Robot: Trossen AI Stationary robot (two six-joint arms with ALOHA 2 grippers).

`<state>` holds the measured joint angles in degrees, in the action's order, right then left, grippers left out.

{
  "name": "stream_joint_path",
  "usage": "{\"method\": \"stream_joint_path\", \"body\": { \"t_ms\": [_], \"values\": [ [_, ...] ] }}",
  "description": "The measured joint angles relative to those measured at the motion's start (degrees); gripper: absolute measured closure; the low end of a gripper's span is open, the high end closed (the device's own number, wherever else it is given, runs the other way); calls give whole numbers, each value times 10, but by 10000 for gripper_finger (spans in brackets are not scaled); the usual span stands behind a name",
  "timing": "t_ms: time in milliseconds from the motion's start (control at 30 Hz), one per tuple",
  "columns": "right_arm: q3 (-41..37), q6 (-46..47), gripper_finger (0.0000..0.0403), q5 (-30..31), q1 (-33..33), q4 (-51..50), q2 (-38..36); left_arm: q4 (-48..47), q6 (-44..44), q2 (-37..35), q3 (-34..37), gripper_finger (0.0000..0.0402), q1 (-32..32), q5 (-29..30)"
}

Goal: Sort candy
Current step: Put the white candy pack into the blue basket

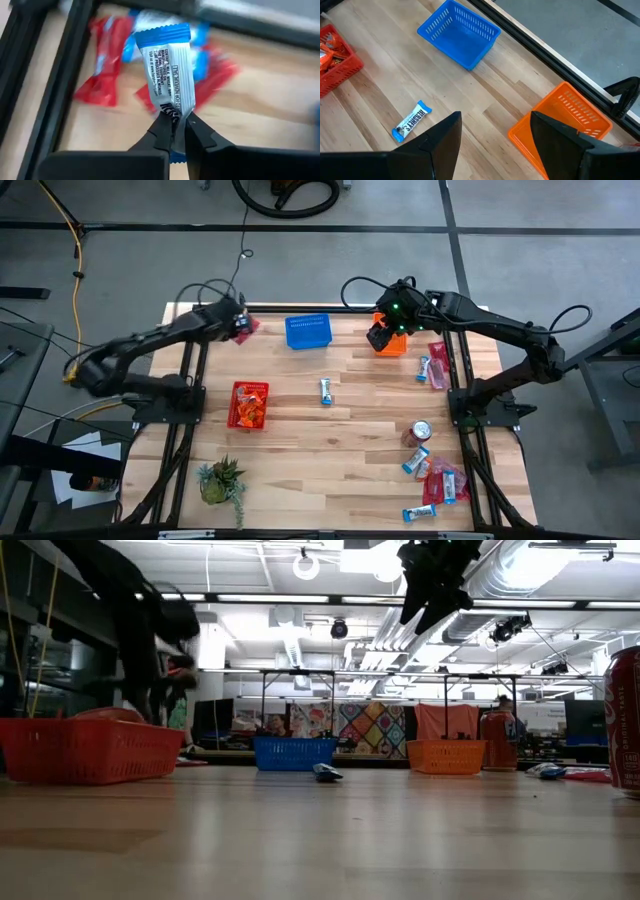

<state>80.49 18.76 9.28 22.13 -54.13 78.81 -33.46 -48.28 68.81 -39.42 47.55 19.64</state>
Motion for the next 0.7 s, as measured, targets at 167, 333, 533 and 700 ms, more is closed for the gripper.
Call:
{"method": "stream_joint_path", "body": {
  "t_ms": [167, 333, 533, 700],
  "values": [
    [0, -13, 171, 0, 0, 1, 0, 20, 86, -126, -4, 398, -25, -73],
    [0, -25, 171, 0, 0, 4, 0, 75, 154, -217, -5, 398, -61, -228],
    [0, -27, 171, 0, 0, 4, 0, 81, 143, -260, -5, 397, -102, -266],
    [0, -28, 171, -4, 0, 4, 0, 90, 142, -258, -5, 397, -125, -270]
  ]
}}
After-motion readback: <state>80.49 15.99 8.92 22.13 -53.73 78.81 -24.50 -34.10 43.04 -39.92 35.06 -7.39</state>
